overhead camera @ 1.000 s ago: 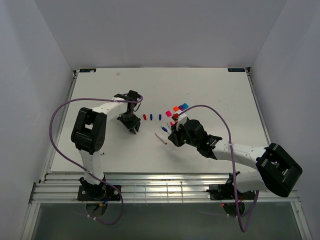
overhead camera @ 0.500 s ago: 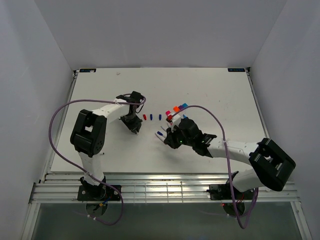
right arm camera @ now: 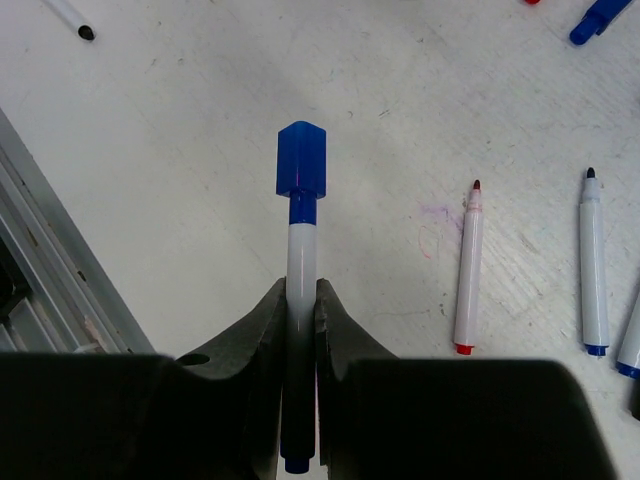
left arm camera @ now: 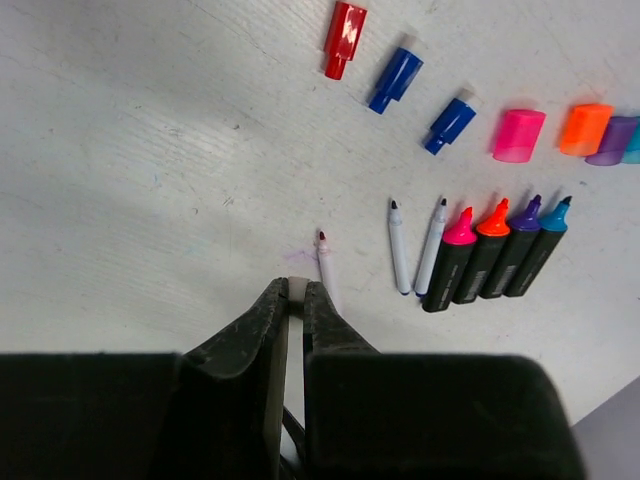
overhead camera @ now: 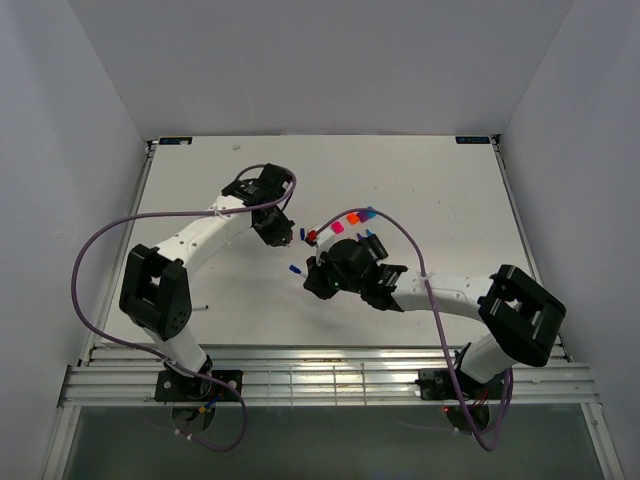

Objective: Open the pen caps

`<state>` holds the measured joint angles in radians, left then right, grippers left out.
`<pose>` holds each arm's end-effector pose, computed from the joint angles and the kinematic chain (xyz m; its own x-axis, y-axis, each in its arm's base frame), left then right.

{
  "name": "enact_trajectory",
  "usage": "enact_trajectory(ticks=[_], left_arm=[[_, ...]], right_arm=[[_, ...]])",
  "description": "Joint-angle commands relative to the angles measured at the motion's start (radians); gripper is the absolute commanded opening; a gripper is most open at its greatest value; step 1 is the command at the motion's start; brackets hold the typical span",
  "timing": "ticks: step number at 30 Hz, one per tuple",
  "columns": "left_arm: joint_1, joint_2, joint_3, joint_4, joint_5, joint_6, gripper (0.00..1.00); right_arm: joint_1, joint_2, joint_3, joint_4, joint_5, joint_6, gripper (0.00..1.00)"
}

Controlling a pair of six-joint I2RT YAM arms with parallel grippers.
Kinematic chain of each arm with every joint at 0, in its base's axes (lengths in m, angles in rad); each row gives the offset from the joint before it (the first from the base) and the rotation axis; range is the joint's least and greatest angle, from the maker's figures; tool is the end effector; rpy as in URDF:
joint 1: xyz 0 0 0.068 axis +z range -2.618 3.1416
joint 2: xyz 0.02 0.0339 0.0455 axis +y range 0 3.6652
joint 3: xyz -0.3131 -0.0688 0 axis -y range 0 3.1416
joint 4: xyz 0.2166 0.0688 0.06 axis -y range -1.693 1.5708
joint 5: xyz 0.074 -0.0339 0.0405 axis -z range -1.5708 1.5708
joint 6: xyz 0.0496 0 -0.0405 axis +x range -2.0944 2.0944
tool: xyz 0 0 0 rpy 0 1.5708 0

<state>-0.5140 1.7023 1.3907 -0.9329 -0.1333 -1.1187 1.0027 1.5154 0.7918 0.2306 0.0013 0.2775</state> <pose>0.2863 -0.1541 0.2979 -0.7653 -0.5917 -0.2533 -0.5453 0.8051 -0.2333 0.1688 0.2643 0.2692 -0.4756 -0.2360 -0.8474 -0.7403 0.6277 0.2407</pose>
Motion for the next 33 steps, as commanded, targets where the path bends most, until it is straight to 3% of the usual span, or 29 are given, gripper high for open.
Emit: enact_trajectory(ticks=[1,9,19,33], left_arm=[[0.0,-0.07,0.022,-0.006,0.017,-0.018,0.0],[0.0,-0.127,-0.025,0.006,0.104,-0.033,0.0],[0.0,-0.178,-0.094,0.049,0.178,-0.066,0.0],[0.0,-0.168,-0.081,0.054,0.156,-0.069,0.0]], right_arm=[[0.02,0.008,0.053,0.004,0.097,0.041,0.08],[0.04,-0.038,0.021,0.038,0.247,0.046,0.08],[0.043,-0.066,0.027,0.056,0.276,0.031,0.08],[0.057,-0.092,0.012,0.067,0.264,0.037,0.08]])
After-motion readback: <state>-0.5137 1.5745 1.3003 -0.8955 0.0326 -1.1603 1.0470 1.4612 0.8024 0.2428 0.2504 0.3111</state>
